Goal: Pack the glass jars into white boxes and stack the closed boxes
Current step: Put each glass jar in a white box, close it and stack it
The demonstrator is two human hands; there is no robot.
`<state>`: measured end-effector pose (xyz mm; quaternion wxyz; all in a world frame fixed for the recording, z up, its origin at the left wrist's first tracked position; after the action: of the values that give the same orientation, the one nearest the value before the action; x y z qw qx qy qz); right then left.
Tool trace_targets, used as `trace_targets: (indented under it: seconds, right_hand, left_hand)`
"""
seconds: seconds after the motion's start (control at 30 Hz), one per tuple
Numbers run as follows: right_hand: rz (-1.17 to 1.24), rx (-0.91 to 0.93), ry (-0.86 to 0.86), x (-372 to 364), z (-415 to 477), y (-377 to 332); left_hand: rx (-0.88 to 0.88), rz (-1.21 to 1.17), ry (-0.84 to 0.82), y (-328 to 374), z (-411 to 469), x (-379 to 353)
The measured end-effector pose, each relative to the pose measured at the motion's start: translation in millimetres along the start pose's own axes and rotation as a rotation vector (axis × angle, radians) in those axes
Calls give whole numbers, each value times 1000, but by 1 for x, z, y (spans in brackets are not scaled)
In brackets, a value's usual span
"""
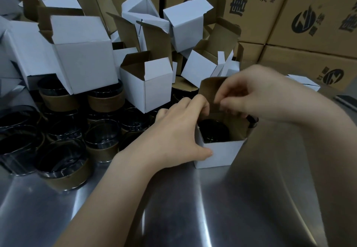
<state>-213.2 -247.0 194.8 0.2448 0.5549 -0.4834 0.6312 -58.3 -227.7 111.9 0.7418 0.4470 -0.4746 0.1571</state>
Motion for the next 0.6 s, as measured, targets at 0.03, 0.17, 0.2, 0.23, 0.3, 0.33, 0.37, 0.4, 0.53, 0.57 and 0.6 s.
trace_targets:
  seconds: [0.03,0.17,0.2,0.23,0.3,0.33,0.37,0.4,0.53,0.57,0.6]
  right_hand:
    - [80,2,67,4,-1,4]
    - [410,-4,165,0,2,22]
    - [493,17,158,-4,4,27]
    - [595,51,144,-8,5,31]
    - [785,117,108,-17,7,40]
    - [831,131,92,-21,9,46]
    - [854,133,79,-24,10,52]
    - [872,131,69,-26,12,57]
    - [862,107,23,-34,16,67]
    - [829,98,17,-35,17,68]
    - [800,88,16,-37,18,68]
  left_hand:
    - [12,4,1,0,-1,0]
    - [62,-37,-9,-2,-2,4]
    - [67,-65,-19,-2,-2,5]
    - [69,-103,-31,-2,-3,7]
    - [82,-205,-53,-2,-5,11]
    - [81,-276,-65,-3,-6,12]
    - [72,-364,-77,-4,-6,14]
    - [62,-456,-83,-5,-5,14]
    - [40,-568,-45,-8,-1,15]
    - [36,-559,-46,-8,0,14]
    - [39,-549,-47,-8,0,13]
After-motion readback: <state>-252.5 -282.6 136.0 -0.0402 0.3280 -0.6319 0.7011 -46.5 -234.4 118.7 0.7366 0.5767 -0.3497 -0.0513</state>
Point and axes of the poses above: each hand's wrist, its own z-axis towards the middle knuckle, its own x-axis out of the back of the hand, y = z × x, the point moved 3 cm from there along z, towards the middle knuckle, and after that the axes turned 12 degrees about -y, right-handed, at the moved point
